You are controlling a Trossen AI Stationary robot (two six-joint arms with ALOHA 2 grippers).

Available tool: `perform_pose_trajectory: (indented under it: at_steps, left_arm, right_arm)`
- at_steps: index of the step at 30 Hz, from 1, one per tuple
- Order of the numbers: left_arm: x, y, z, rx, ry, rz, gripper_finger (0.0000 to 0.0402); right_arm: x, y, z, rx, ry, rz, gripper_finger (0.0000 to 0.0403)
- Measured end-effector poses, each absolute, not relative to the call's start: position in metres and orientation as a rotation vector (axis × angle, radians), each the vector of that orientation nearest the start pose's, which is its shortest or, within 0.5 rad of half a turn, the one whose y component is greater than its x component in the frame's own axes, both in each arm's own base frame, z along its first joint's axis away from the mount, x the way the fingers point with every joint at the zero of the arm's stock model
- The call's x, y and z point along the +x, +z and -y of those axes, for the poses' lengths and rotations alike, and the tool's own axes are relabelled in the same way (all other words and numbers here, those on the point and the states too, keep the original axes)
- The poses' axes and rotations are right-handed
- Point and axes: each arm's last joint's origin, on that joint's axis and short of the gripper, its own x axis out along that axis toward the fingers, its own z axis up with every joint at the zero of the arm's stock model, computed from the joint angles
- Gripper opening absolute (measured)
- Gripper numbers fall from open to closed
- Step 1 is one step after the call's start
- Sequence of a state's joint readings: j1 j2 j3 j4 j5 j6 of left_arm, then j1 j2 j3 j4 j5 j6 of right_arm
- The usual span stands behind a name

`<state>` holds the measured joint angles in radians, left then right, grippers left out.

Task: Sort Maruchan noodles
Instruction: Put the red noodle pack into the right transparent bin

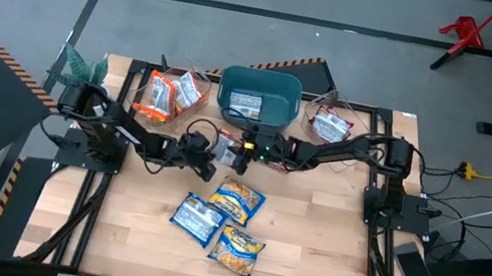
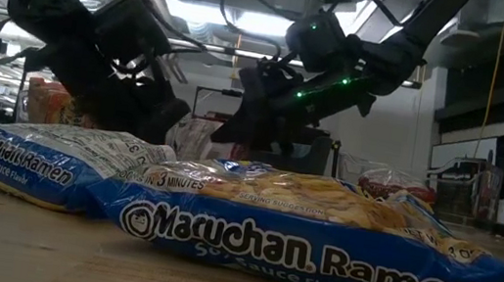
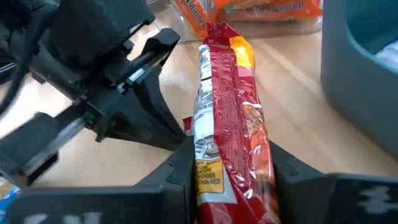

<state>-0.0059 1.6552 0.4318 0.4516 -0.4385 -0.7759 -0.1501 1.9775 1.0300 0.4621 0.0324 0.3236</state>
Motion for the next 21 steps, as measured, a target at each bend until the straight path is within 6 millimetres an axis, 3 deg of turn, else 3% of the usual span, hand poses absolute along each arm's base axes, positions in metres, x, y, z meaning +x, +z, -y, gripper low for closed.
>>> perform_pose_trajectory:
  at_steps: [4,11,17,21]
  left_arm:
    - [0.249,0.109,-0.008,-0.616,0.565,-0.533,0.0]
    - [0.245,0.148,-0.002,-0.647,0.424,-0.42,0.0]
    - [0.238,0.176,0.009,-0.594,0.349,-0.308,0.0]
    - [0.235,0.184,0.014,-0.572,0.37,-0.261,0.0]
  right_arm:
    - [0.392,0.147,0.06,0.373,-0.29,-0.469,0.0092]
    - [0.367,0.197,0.061,0.343,-0.432,-0.477,0.0092]
    - [0.32,0.251,0.057,0.275,-0.665,-0.515,0.0092]
    - [0.28,0.282,0.048,0.227,-0.929,-0.471,0.0092]
